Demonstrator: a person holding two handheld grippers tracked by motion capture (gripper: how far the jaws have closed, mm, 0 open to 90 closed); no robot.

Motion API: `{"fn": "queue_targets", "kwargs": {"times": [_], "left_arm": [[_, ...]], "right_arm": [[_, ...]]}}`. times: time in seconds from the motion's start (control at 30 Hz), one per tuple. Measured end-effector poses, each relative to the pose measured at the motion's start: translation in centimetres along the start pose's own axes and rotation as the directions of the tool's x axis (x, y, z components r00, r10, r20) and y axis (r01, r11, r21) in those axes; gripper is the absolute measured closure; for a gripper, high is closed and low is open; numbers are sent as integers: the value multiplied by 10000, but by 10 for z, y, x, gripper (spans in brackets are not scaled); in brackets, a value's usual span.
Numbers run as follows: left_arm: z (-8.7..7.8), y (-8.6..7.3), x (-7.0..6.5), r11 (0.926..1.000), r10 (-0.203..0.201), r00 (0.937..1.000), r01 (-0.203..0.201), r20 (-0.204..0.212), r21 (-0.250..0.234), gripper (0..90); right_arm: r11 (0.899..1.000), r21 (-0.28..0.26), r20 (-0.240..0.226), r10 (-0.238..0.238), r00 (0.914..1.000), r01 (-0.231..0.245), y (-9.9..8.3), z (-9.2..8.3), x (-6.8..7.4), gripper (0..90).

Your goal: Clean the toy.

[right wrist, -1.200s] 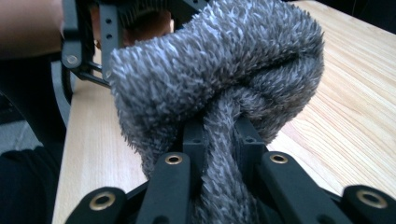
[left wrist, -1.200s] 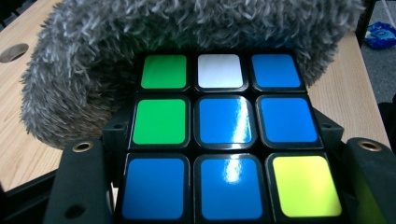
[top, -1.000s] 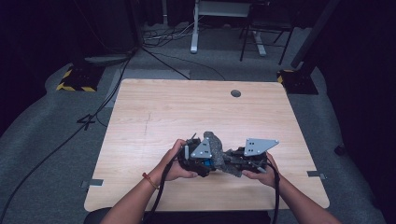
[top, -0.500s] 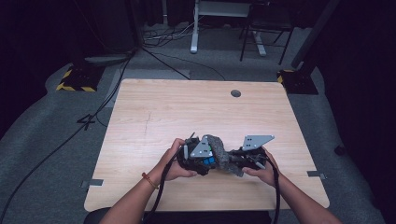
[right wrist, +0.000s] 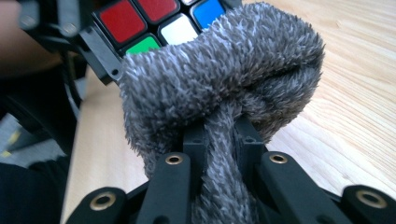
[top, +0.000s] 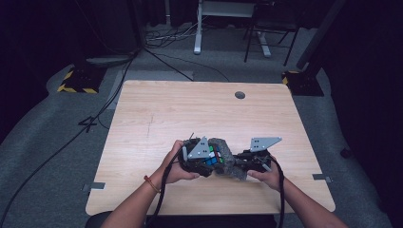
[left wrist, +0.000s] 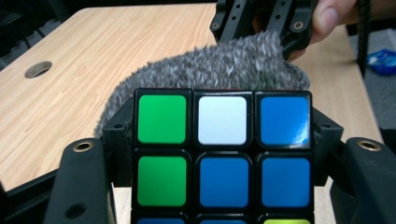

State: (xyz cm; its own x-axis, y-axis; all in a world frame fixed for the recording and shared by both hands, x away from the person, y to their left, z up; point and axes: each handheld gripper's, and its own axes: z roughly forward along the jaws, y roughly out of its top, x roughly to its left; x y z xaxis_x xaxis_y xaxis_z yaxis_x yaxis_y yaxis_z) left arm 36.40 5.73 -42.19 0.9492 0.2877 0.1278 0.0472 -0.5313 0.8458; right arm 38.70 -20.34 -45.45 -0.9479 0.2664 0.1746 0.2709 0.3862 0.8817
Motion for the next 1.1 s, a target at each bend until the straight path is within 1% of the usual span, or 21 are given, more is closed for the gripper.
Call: {"fn": "queue_targets", "kwargs": {"times": [0.1, 0.13, 0.2, 0.23, 0.27, 0.3, 0.33, 0.37, 0.43, 0.5, 0.57, 0.63, 0.67, 0.73, 0.77, 0.8, 0.87, 0.93, 1.0, 1.03, 1.1], "left_arm": [[0, -1, 1, 10000, -26, 10000, 26, 64, 92, 329], [1, -1, 0, 9998, 10, 10000, -11, 46, 221, 329], [5, -2, -1, 9978, 181, 9998, -175, -88, 635, 332], [9, -2, -3, 9950, 289, 9995, -274, -140, 958, 332], [13, -3, -5, 9903, 458, 9986, -418, -272, 1324, 333], [18, -4, -8, 9861, 596, 9976, -532, -361, 1572, 333], [22, -4, -10, 9833, 732, 9970, -681, -239, 1688, 335], [24, -4, -10, 9826, 730, 9973, -700, -109, 1719, 336], [27, -4, -11, 9762, 912, 9955, -840, -271, 1998, 336], [25, -5, -9, 9805, 700, 9975, -663, -135, 1850, 337], [22, -4, -7, 9836, 610, 9980, -574, -160, 1712, 338], [18, -4, -5, 9875, 439, 9989, -408, -171, 1523, 338], [17, -3, -4, 9889, 375, 9992, -350, -148, 1445, 338], [15, -3, -4, 9889, 413, 9989, -379, -206, 1435, 338], [14, -3, -4, 9888, 382, 9990, -343, -241, 1453, 338], [13, -3, -3, 9890, 412, 9989, -374, -239, 1434, 338], [11, -3, -3, 9901, 417, 9987, -372, -306, 1354, 339], [9, -2, -2, 9908, 396, 9988, -357, -273, 1306, 339], [8, -1, -2, 9914, 391, 9987, -349, -312, 1261, 339], [8, -1, -1, 9912, 388, 9987, -344, -326, 1275, 339], [9, -2, -1, 9911, 392, 9985, -339, -389, 1291, 339]], "right_arm": [[9991, -391, -284, 166, 9995, -177, 0, -3, -1, 795], [9983, -545, -398, 193, 9990, -214, 1, -4, -1, 795], [9974, -710, -397, 96, 9992, -124, 3, -7, 0, 795], [9967, -812, -447, -10, 9990, -27, 4, -9, 1, 795], [9957, -922, -468, -156, 9988, 113, 6, -10, 3, 795], [9960, -838, -338, -340, 9989, 311, 9, -10, 7, 795], [9963, -630, -245, -596, 9979, 580, 12, -9, 12, 795], [9956, -481, -266, -821, 9963, 808, 14, -8, 16, 795], [9937, -64, 55, -1116, 9937, 1117, 14, -4, 20, 795], [9936, 45, 300, -1134, 9931, 1133, 13, -4, 19, 795], [9936, 266, 718, -1110, 9912, 1094, 13, -5, 15, 796], [9952, 418, 849, -916, 9922, 883, 11, -5, 10, 796], [9949, 614, 912, -849, 9922, 795, 9, -5, 7, 796], [9902, 1161, 1134, -908, 9894, 776, 5, -1, 3, 796], [9899, 1291, 1117, -737, 9910, 590, 3, 1, 0, 796], [9886, 1454, 996, -551, 9935, 403, 1, 3, -3, 797], [9811, 1902, 1042, -560, 9930, 354, -2, 6, -6, 796], [9785, 2054, 1006, -403, 9941, 189, -4, 8, -8, 796], [9741, 2252, 1065, -437, 9933, 187, -5, 9, -9, 796], [9725, 2324, 1094, -436, 9930, 171, -5, 9, -9, 796], [9786, 2045, 1100, -470, 9928, 237, -5, 7, -9, 796]]}}
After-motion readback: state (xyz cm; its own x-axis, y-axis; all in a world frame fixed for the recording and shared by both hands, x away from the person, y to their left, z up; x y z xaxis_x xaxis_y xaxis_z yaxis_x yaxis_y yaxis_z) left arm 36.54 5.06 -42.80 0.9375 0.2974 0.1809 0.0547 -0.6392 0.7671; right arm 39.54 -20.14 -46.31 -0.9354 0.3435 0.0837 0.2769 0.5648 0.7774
